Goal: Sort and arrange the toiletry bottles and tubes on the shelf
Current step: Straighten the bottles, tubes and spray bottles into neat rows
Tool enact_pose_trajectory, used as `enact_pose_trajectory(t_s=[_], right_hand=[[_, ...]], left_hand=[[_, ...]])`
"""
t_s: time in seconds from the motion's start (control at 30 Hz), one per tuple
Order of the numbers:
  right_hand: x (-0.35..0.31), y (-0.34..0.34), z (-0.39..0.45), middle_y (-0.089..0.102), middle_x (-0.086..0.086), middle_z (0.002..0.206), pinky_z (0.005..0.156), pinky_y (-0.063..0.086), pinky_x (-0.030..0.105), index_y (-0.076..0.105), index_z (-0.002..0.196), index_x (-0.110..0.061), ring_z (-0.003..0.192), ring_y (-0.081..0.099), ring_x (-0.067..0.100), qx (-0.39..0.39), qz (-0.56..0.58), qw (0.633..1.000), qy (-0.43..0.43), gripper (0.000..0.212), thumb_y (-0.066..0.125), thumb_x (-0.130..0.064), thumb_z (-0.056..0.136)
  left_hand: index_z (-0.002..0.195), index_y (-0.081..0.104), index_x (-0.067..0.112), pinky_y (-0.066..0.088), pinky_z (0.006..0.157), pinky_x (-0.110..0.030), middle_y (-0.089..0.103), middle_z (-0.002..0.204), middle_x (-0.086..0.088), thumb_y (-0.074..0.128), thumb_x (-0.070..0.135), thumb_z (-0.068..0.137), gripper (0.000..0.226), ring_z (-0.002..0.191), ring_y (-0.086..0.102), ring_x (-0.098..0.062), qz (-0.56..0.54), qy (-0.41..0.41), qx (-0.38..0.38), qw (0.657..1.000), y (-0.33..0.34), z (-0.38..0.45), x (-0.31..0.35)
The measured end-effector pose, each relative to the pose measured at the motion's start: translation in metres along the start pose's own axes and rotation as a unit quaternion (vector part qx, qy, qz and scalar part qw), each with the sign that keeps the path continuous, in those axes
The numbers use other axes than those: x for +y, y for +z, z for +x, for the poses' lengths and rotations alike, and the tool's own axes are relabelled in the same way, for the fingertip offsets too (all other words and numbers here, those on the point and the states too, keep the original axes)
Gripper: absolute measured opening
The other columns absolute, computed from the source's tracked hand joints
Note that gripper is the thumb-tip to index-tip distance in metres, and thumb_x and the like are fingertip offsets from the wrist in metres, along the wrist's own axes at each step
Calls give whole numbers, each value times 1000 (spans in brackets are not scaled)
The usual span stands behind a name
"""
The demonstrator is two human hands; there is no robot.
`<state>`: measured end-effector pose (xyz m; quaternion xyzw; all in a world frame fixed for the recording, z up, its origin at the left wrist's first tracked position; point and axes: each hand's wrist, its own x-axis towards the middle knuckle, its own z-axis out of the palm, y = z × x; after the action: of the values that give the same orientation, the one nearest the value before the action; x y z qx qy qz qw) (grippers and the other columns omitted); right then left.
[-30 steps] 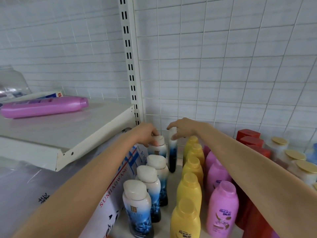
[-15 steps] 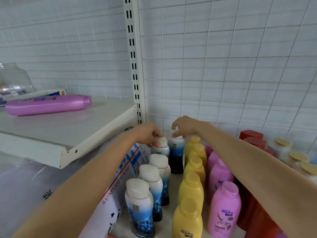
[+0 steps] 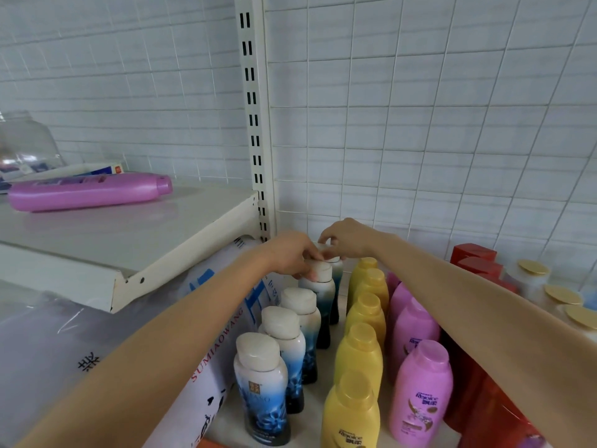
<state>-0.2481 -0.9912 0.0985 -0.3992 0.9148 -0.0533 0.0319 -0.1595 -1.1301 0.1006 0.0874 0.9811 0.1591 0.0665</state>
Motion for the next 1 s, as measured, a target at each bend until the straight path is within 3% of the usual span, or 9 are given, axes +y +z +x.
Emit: enact_pose_trajectory(t_s=[0.1, 0.17, 0.3, 0.4, 0.7, 0.77, 0.87, 0.93, 1.0], right_hand=[[-3, -1, 2, 59, 3, 112, 85, 45, 29, 57, 123, -14, 69, 58, 14, -11, -4, 1000, -2, 40, 56, -37, 90], [-4, -1, 2, 59, 2, 105, 82, 44, 28, 57, 122, -14, 72, 60, 16, -13, 1, 1000, -1, 38, 56, -35, 90], [-2, -3, 3, 52, -5, 93, 70, 42, 20, 57, 120, -16, 64, 58, 11, -19, 29, 999, 8, 39, 63, -34, 86], [-2, -5, 5, 52, -5, 96, 78, 46, 27, 58, 118, -17, 60, 57, 7, -30, 28, 999, 18, 40, 67, -33, 82], [-9, -1, 4, 60, -1, 99, 74, 44, 24, 60, 116, -16, 72, 58, 13, -13, 27, 1000, 6, 35, 62, -33, 85], [-11, -1, 5, 61, 1, 102, 68, 43, 20, 59, 118, -16, 68, 57, 11, -18, 21, 1000, 6, 37, 62, -34, 85], [-9, -3, 4, 63, 4, 106, 75, 46, 25, 54, 125, -17, 62, 55, 7, -33, 2, 999, 21, 46, 62, -38, 85], [-8, -10, -1, 62, 5, 112, 84, 46, 28, 49, 131, -17, 72, 58, 13, -41, 2, 999, 34, 51, 62, -37, 86], [-9, -18, -9, 62, 6, 116, 89, 43, 28, 49, 131, -16, 92, 59, 19, -36, 2, 999, 36, 47, 59, -33, 89]], left_hand=[[121, 62, 22, 42, 68, -16, 66, 79, 5, 69, 24, 82, 39, 62, 59, -3, 10, 3, 4, 1000, 1, 2, 1], [120, 62, 21, 43, 66, -13, 71, 90, 0, 70, 24, 81, 40, 60, 58, 1, 2, 1, 5, 1000, 1, 1, -1], [119, 63, 19, 42, 66, -12, 71, 105, -6, 71, 26, 80, 41, 80, 67, -12, 2, -6, 8, 1000, -1, -4, -6], [119, 63, 20, 37, 61, -7, 70, 106, -3, 71, 24, 80, 40, 83, 65, -12, 0, -8, 13, 1000, -1, -7, -4], [117, 64, 20, 45, 85, -25, 70, 107, -6, 71, 22, 80, 38, 100, 64, -19, -7, -10, 25, 1000, 3, -10, -1], [120, 62, 20, 44, 89, -27, 67, 114, -4, 70, 23, 80, 41, 104, 61, -18, 2, -13, 26, 1000, 3, -11, 2], [125, 59, 18, 43, 91, -26, 63, 121, -4, 69, 19, 81, 45, 104, 59, -15, 6, -14, 26, 1000, 1, -14, 7], [127, 56, 14, 45, 88, -23, 61, 125, -5, 68, 14, 82, 47, 94, 59, -12, 2, -21, 28, 999, -3, -17, 9], [125, 57, 11, 47, 85, -22, 60, 125, -7, 66, 8, 83, 44, 98, 61, -14, -9, -34, 39, 999, -11, -23, 10]])
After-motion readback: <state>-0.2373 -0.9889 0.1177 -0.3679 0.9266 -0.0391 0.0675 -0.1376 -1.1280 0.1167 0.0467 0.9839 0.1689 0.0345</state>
